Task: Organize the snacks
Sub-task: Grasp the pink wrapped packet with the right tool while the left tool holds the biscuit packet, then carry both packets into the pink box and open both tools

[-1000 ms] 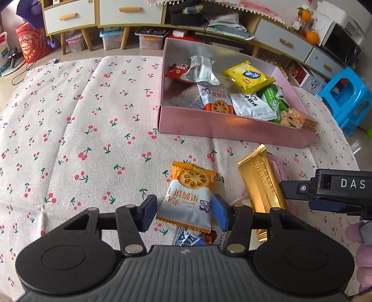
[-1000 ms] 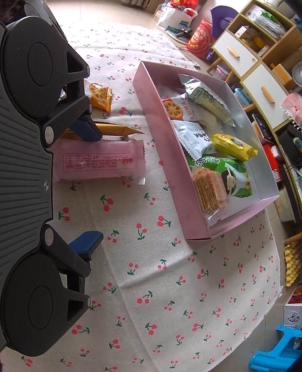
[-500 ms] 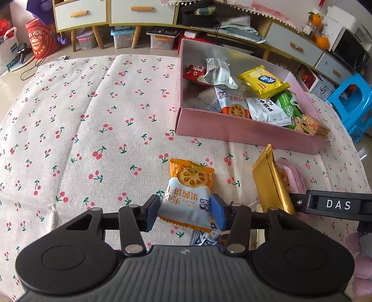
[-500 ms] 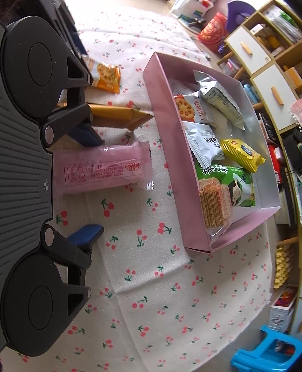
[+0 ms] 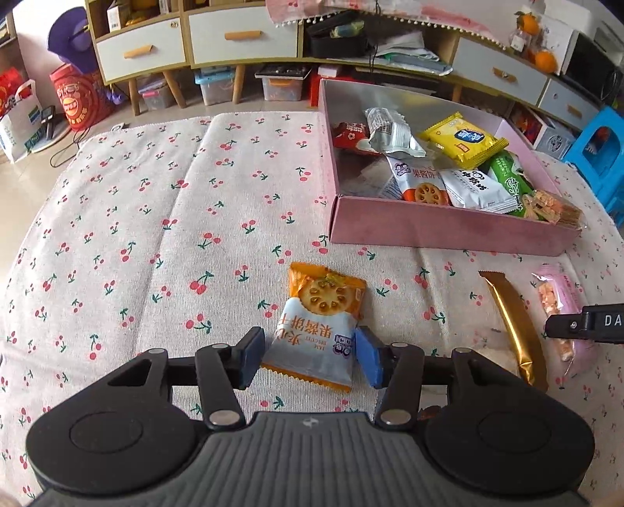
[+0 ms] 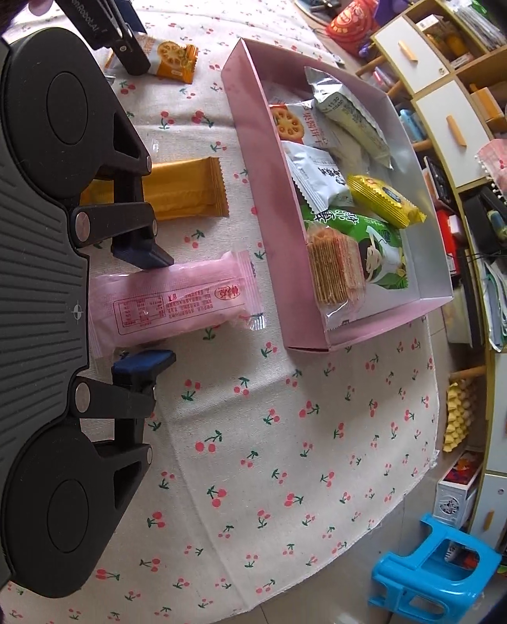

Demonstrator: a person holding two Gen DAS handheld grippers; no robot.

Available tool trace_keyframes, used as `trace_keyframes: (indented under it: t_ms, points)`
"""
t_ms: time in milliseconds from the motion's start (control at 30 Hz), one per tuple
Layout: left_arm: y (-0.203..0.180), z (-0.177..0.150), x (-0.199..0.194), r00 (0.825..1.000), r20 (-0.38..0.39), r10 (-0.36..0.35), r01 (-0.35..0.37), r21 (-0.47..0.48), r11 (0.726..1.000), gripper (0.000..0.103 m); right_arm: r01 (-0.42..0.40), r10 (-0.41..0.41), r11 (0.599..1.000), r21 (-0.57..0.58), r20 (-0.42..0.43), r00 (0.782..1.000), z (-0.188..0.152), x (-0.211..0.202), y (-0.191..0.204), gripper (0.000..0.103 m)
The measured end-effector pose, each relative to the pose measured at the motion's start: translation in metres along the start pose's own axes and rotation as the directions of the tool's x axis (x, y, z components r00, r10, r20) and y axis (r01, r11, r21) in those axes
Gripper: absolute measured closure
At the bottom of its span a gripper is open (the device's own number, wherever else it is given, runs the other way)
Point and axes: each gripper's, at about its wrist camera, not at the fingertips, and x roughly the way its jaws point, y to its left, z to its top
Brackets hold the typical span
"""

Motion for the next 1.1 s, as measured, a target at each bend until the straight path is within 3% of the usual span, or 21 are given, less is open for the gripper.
trace_keyframes:
  t_ms: [200,367,433,600,833,1100]
  points:
    - [-0.003,-0.004,0.002,0.999,0.032,0.009,-0.012,0.122,0.992,0.049,-0.01,0.012,0.994,-0.106,0.012,1.0,-0.007,-0.002,0.004,0.056]
    - [-0.001,-0.007,0.0,0.999,0.051,-0.009,0.001,0.16,0.987,0.05,-0.011,0.017,0.981,-0.192,0.028,0.999,-0.012,-0.002,0.007,0.056]
    - [-0.002,-0.007,-0.001,0.998,0.055,-0.02,0.01,0.177,0.984,0.055,-0.008,0.016,0.976,-0.217,0.033,0.999,-0.014,-0.003,0.009,0.056]
    - [-0.009,-0.008,-0.002,0.998,0.06,-0.017,0.003,0.22,0.975,0.061,-0.011,0.017,0.977,-0.214,0.027,0.999,-0.012,-0.003,0.008,0.066]
    - [-0.009,-0.005,-0.003,0.999,0.042,-0.012,0.003,0.211,0.977,0.064,-0.044,0.045,0.982,-0.185,0.001,0.999,-0.009,-0.006,0.003,0.071]
    - [-0.007,-0.001,-0.011,0.998,0.045,-0.04,0.032,0.171,0.985,0.065,-0.159,0.157,0.985,-0.072,-0.036,0.987,-0.001,-0.014,-0.008,0.071]
